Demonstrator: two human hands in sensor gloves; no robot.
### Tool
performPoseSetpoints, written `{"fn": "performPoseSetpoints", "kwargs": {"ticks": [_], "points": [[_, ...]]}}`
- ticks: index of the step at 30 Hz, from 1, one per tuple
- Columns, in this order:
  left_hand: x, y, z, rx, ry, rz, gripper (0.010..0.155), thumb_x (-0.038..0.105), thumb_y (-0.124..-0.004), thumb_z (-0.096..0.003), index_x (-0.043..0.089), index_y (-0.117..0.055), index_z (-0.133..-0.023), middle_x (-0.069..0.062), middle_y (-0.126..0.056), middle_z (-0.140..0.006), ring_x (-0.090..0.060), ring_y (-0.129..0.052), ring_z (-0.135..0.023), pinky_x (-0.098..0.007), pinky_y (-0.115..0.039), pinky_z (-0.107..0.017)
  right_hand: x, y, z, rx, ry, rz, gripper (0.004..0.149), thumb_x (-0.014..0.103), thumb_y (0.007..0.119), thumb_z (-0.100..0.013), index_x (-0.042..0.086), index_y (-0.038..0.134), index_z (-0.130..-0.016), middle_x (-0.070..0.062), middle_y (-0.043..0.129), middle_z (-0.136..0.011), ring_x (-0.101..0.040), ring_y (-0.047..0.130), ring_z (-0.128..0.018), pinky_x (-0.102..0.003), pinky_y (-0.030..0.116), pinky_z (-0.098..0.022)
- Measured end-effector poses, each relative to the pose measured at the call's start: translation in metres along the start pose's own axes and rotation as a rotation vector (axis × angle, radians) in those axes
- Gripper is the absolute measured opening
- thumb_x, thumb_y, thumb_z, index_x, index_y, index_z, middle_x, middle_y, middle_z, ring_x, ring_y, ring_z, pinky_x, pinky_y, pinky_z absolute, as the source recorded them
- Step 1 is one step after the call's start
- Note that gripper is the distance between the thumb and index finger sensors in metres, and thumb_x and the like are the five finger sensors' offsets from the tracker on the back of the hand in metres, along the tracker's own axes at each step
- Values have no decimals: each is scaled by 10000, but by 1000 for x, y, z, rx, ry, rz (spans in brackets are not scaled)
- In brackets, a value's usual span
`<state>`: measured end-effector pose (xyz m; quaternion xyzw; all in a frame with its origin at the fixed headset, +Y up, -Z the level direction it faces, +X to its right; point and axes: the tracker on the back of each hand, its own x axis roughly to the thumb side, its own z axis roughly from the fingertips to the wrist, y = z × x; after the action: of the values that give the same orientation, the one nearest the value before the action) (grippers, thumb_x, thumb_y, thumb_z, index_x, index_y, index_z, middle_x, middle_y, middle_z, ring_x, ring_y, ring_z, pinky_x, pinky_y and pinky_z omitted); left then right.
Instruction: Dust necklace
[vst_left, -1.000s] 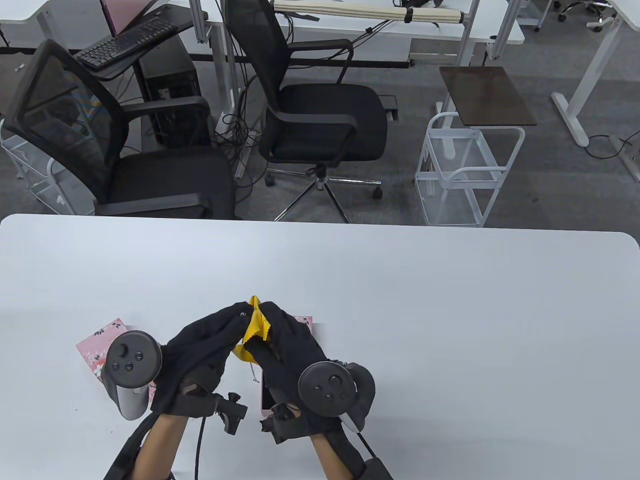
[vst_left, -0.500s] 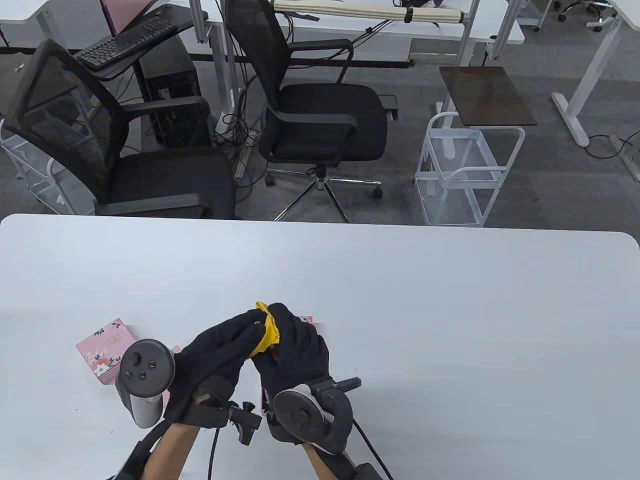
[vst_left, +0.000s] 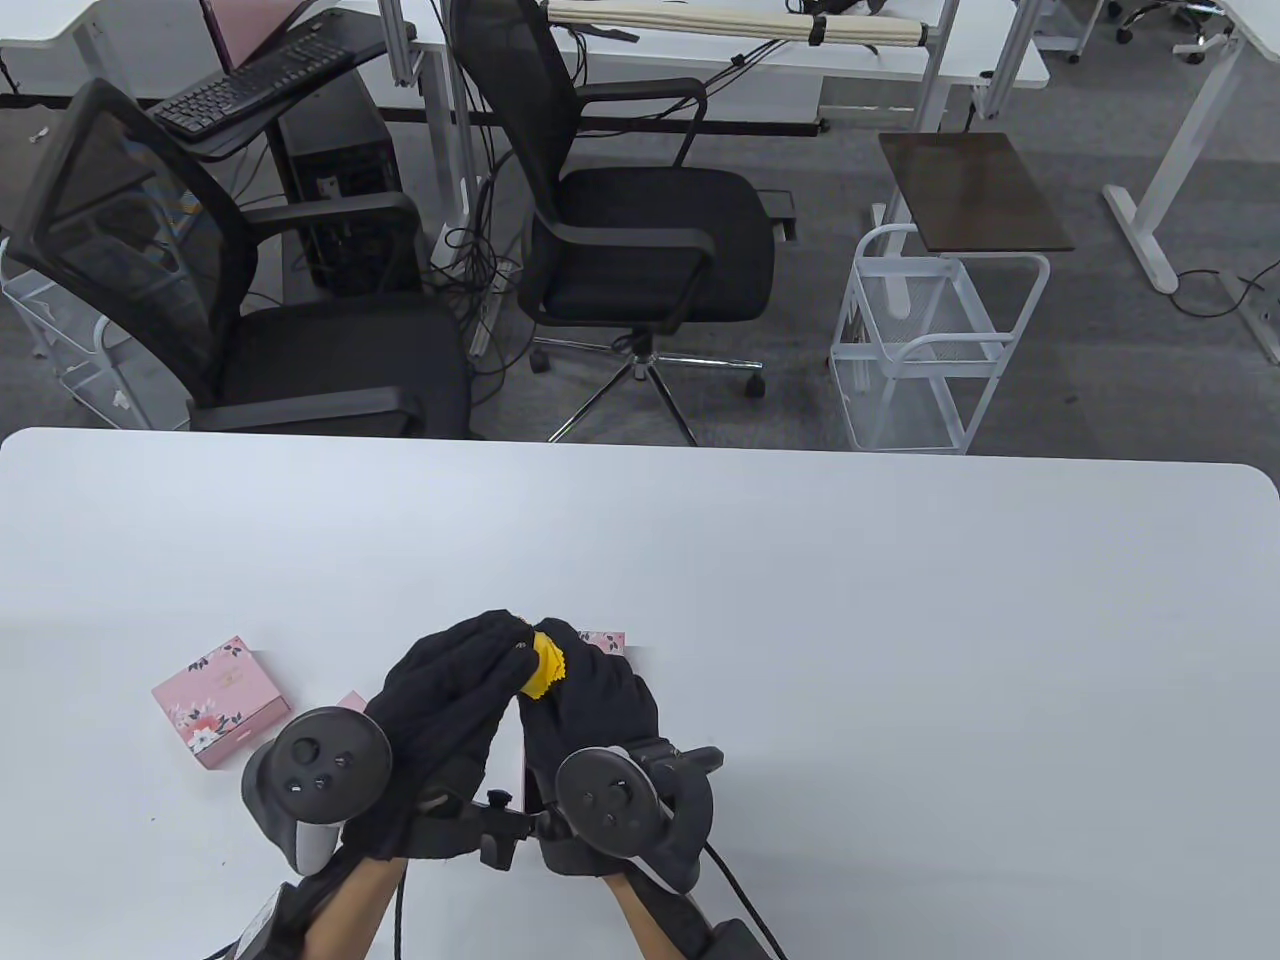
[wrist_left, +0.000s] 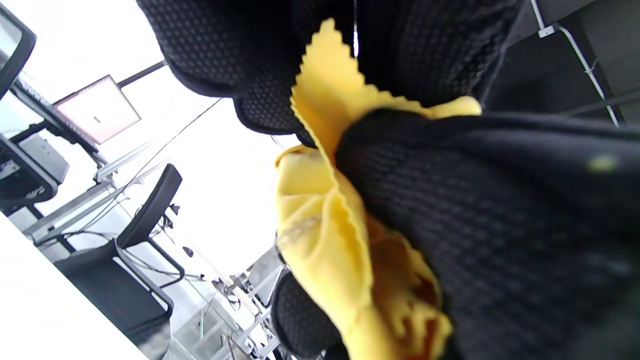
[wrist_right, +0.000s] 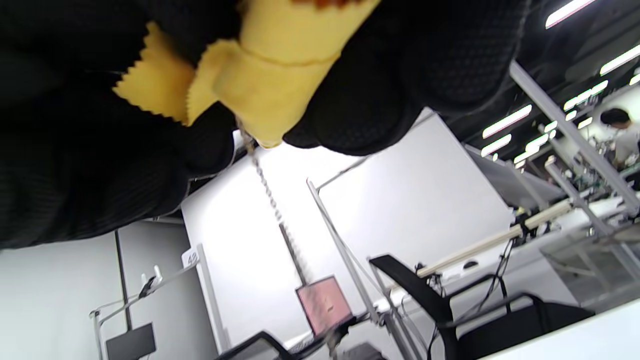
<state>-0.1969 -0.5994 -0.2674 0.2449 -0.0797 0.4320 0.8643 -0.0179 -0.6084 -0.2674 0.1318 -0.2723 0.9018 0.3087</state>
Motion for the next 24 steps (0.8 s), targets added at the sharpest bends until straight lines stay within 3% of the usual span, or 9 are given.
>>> {"fn": "performPoseSetpoints", "kwargs": {"ticks": [4,10,15,21,24], "points": [[1,1,1,22,-22,-39,361,476,-875,-523,303,-946,-832,-8,-956,-927,-229,-918,-812,-432,-815,-581,-3,-1,-3,71,39,-99,437,284,711,-646,22,697,-996,-210,888,-832,-371,948,-599,-508,797,-506],[3,6,1,62,-47,-57,358,482,-868,-524,317,-940,-834,3,-957,-926,-219,-924,-807,-424,-820,-578,-9,2,-3,111,63,-116,406,360,730,-643,67,782,-919,-160,950,-723,-335,974,-513,-487,819,-462],[-1,9,-2,42,-31,-13,359,483,-871,-521,318,-944,-831,3,-964,-922,-221,-929,-802,-425,-823,-576,-6,5,-6,205,36,-175,414,262,715,-645,60,708,-1007,-217,880,-867,-397,937,-640,-523,783,-524],[-2,15,-3,45,-31,40,357,479,-870,-522,316,-947,-830,5,-992,-891,-211,-950,-778,-421,-836,-560,-9,8,-6,200,26,-122,405,366,732,-638,79,803,-916,-151,961,-717,-332,976,-515,-488,815,-468],[-3,17,-4,50,-30,52,355,477,-871,-522,317,-948,-829,14,-1005,-872,-204,-964,-760,-417,-844,-549,-8,11,-6,253,15,-137,406,330,717,-646,66,773,-949,-174,938,-765,-356,963,-557,-505,802,-490]]}}
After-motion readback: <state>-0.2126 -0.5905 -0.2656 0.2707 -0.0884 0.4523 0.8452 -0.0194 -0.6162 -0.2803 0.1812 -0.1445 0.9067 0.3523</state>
